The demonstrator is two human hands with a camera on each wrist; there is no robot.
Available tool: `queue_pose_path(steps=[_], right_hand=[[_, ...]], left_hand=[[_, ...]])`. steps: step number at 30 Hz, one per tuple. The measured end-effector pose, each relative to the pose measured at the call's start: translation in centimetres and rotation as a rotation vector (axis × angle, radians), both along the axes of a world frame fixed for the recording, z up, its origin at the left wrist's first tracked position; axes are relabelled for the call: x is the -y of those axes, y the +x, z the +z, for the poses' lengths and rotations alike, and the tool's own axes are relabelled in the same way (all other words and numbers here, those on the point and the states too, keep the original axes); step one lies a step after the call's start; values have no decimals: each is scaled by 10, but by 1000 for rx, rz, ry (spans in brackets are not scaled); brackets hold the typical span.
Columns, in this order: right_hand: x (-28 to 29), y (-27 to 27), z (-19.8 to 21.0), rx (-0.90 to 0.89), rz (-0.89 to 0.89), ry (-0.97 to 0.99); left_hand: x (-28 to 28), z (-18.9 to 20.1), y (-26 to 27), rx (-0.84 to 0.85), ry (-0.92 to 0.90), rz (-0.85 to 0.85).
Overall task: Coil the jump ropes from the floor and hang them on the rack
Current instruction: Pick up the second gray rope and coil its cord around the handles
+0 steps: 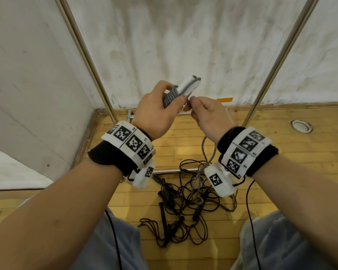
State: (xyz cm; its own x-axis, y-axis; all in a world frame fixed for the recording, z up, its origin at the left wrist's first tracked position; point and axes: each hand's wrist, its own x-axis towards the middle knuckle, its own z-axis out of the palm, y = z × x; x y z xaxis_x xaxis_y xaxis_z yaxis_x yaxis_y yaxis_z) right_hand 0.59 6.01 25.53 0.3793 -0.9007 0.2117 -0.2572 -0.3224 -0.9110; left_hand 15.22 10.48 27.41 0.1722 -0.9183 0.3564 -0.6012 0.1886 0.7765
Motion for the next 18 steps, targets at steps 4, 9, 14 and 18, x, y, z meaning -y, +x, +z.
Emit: queue_pose_path(steps=[4,9,14,18], right_hand=[[-2,2,2,-134,33,-98],[-1,9,7,-128,37,76],[1,8,8,-300,-32,-49],[0,5,8,-498,19,-117]], left_hand=[[0,3,1,-79,-5,-20],[5,2,3,-31,1,2],[12,-7,9,159,8,42],[16,-15,16,344,74,70]])
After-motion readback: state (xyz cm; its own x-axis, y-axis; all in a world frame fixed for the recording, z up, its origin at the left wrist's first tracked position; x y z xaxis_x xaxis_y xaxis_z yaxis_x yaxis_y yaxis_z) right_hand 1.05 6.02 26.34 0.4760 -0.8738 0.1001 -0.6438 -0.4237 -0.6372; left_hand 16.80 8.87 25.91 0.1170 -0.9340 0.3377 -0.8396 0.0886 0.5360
